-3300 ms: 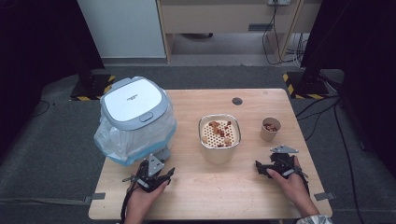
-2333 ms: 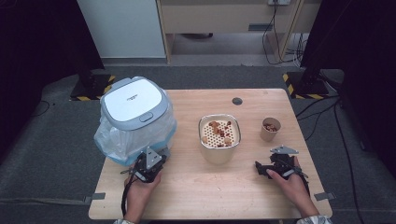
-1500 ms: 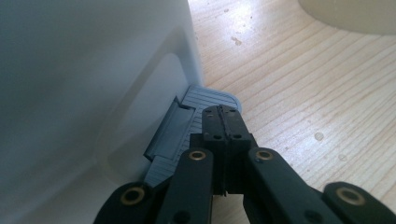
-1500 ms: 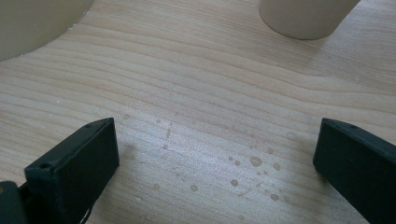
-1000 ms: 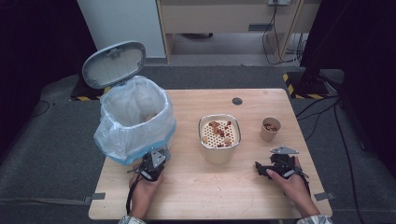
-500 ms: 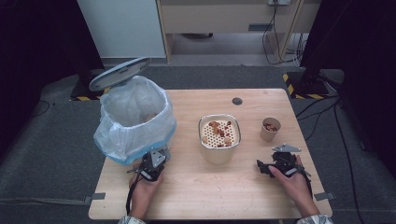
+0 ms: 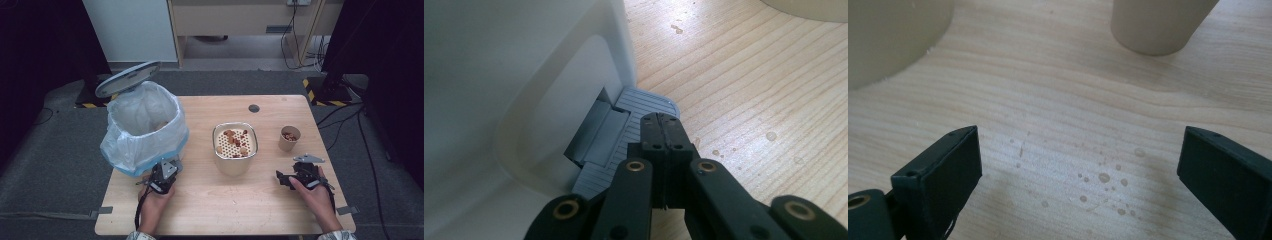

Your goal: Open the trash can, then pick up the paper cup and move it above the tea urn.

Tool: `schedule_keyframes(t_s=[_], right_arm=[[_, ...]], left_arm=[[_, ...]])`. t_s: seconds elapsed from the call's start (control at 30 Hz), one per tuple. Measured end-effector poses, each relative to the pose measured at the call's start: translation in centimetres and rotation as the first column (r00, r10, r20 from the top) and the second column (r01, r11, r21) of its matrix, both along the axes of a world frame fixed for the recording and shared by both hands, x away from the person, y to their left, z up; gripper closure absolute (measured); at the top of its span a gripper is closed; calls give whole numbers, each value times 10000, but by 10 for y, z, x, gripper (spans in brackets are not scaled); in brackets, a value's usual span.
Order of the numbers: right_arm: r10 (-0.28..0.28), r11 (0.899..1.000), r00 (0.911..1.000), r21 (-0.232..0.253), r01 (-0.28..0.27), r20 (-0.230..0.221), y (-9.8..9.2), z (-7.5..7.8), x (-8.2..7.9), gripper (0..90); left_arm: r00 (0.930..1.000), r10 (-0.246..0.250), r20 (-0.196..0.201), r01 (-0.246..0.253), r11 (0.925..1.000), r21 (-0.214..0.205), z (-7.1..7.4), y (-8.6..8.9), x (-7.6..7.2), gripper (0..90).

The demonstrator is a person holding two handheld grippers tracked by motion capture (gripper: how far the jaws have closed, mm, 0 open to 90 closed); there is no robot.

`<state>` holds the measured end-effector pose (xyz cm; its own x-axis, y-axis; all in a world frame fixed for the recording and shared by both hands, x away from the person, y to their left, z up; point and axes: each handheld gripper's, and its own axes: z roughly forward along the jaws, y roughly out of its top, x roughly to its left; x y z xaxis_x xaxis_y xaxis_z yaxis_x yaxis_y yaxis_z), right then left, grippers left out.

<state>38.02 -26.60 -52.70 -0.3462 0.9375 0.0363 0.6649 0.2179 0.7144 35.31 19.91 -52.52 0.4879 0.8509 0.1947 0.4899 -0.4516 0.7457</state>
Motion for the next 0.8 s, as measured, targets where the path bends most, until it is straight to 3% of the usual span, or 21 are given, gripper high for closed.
schedule_keyframes(t_s=[0.27,0.6,0.8], right_arm=[[-445,9977,9980,539,421,439,-7,8,0,55],[-857,9959,9945,335,838,604,-15,24,9,65],[-954,9951,9927,347,931,735,-16,38,24,62]], left_arm=[[10000,22,14,-22,10000,8,0,0,0,894],[10000,40,36,-40,10000,-18,0,0,0,895],[10000,44,31,-43,10000,-32,0,0,0,894]])
